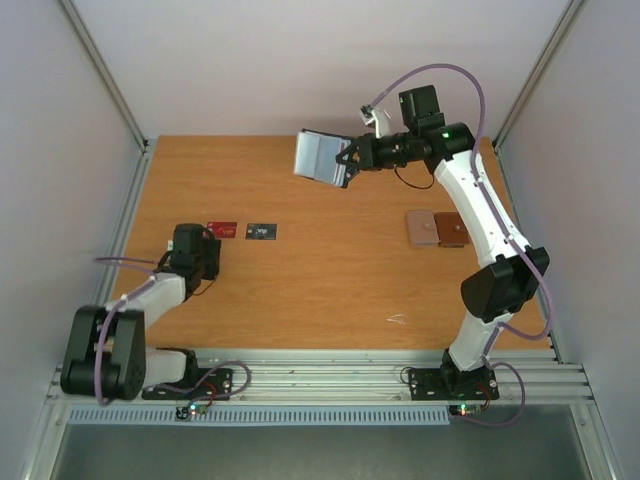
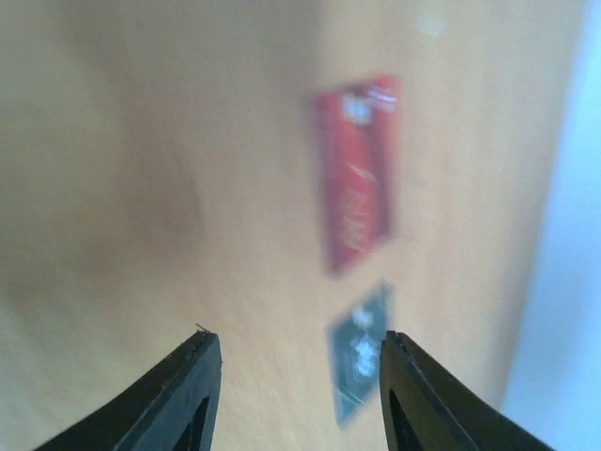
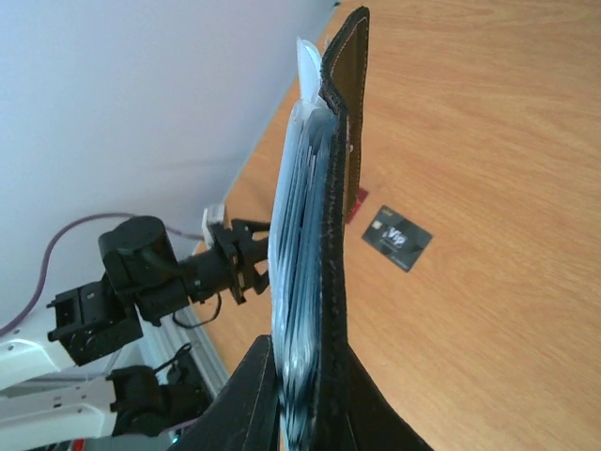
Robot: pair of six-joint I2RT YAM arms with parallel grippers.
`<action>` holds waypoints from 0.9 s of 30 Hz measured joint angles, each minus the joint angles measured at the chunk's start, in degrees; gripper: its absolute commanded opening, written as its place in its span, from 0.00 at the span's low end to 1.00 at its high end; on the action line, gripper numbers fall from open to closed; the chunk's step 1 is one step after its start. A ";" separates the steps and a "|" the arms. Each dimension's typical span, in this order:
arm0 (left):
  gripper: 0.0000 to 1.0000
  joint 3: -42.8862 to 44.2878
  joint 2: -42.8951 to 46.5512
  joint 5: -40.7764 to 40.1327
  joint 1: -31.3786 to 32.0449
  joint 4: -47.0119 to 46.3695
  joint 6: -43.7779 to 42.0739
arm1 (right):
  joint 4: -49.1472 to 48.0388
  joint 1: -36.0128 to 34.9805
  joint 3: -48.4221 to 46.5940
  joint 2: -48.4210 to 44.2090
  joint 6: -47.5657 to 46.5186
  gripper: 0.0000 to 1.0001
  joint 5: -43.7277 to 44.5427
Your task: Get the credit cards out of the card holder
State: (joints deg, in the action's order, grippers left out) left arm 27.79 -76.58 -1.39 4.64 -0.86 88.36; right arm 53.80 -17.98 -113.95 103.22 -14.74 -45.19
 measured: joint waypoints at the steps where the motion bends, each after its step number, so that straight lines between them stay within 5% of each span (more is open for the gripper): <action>1: 0.58 -0.70 2.49 1.14 0.00 -0.85 -3.13 | 0.28 -0.33 0.00 -0.52 -0.50 0.01 -0.74; 7: 0.78 -0.72 15.98 21.88 -0.04 -19.23 -26.62 | 5.11 -3.15 -0.83 -2.58 -5.66 0.01 -5.79; 15: 0.87 3.34 21.86 48.94 0.00 -30.08 -35.50 | 22.73 -13.29 -8.63 -2.27 -19.89 0.01 -5.90; 22: 0.89 4.46 24.52 61.11 0.04 -31.61 -37.44 | 27.80 -18.45 -10.71 -0.17 -25.40 0.01 -5.84; 27: 0.89 4.46 26.56 61.48 -0.20 -29.27 -39.87 | 28.70 -17.99 -10.67 -0.68 -27.34 0.01 -1.66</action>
State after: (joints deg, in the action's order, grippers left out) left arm 32.25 -50.02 60.10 4.45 -30.13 48.49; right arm 82.50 -35.97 -124.62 102.54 -42.09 -46.85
